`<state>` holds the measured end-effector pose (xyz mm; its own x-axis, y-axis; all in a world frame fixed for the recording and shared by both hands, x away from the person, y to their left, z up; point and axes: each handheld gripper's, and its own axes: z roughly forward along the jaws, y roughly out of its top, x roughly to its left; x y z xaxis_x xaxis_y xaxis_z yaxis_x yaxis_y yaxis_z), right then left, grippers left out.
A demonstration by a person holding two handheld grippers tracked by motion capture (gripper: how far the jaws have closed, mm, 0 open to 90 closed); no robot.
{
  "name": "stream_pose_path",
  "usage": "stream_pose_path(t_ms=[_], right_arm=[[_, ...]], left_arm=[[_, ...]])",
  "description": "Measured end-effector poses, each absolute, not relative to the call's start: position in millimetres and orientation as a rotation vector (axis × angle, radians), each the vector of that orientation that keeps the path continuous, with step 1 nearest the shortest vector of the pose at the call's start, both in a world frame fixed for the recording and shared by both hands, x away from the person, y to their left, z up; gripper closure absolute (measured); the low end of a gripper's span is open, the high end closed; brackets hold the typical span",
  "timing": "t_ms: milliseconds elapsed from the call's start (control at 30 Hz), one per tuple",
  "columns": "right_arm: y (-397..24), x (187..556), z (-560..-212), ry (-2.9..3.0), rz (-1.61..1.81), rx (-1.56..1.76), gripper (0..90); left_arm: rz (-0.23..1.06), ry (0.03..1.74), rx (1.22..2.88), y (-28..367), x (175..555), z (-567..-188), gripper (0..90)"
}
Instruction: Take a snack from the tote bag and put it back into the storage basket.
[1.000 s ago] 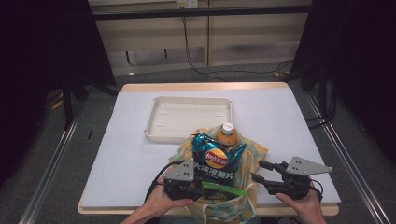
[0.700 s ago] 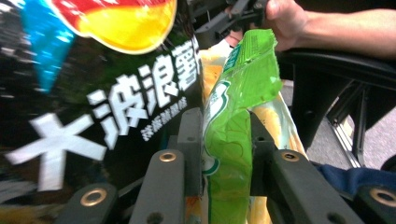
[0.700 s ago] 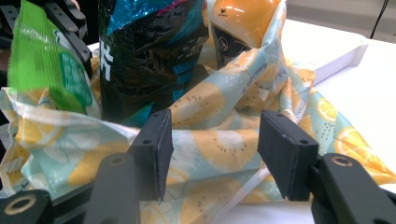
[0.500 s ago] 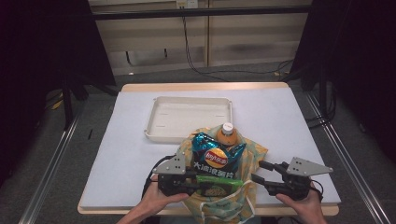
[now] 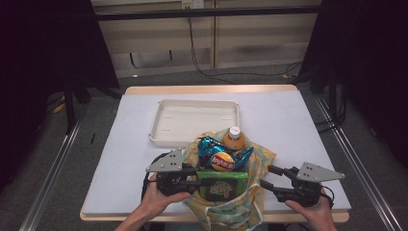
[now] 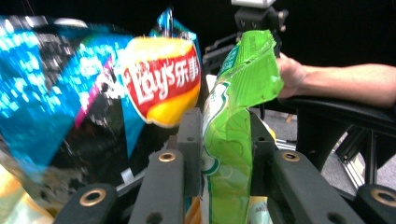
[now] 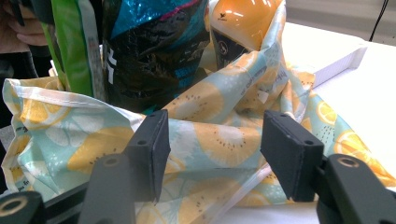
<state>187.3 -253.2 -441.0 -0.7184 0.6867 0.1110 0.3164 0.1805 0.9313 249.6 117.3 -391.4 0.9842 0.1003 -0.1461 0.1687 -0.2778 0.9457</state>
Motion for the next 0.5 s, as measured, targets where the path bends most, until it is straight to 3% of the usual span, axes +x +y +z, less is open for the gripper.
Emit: stream_pose_path(t_ms=[233,500], right_arm=[[-256,184,-437,2.078,1.59,0.947,36.3],[-257,184,-437,2.056,1.61,0.97,23.6]], left_arm=[[-0.044,0.191,1.823,122,252,-379,73.3],[-0.039,0.22,1.817,127,258,-367,73.4]])
